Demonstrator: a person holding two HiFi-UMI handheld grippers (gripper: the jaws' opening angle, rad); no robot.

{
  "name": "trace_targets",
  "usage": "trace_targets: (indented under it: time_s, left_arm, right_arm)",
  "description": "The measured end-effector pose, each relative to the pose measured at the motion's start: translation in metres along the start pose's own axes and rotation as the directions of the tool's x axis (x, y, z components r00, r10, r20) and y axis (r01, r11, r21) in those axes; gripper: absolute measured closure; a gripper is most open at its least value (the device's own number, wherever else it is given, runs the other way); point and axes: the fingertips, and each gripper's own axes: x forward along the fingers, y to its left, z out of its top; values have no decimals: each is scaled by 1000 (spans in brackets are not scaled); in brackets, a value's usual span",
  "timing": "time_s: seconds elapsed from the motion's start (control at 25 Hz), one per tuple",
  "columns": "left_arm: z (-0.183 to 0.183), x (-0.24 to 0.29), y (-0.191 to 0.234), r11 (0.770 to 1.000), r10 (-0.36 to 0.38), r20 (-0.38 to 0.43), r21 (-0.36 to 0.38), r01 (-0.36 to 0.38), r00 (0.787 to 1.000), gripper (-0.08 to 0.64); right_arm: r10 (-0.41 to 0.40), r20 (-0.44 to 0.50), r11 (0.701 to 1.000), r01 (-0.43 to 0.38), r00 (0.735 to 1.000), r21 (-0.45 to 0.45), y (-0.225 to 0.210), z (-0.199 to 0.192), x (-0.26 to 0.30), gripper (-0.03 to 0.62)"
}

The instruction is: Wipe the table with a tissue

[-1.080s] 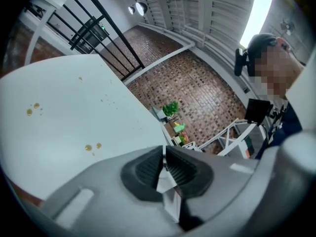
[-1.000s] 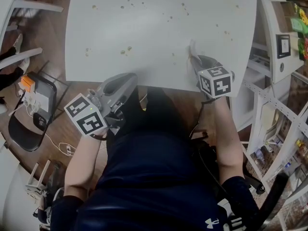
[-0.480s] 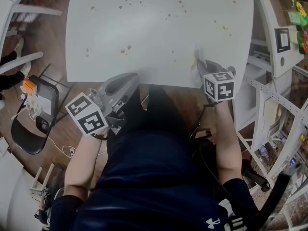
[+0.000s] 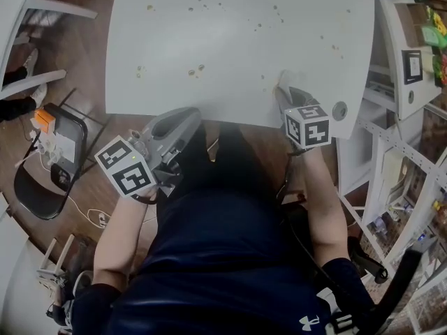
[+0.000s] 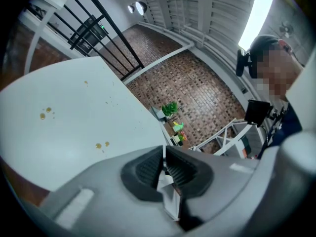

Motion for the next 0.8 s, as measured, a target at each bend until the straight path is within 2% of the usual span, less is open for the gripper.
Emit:
trace_targets:
  time_s: [0.44,0.8]
  left_arm:
    - [9,-24,17,998,50,80,-43,-46,996,546]
    - [16,-33,31,994,90,122,-72,-81,988,546]
  right_arm:
    - [-60,-2,998,60,998,-13,-39,41,11,581]
    - [-92,6,993,92,996,-68,-62,83,26,581]
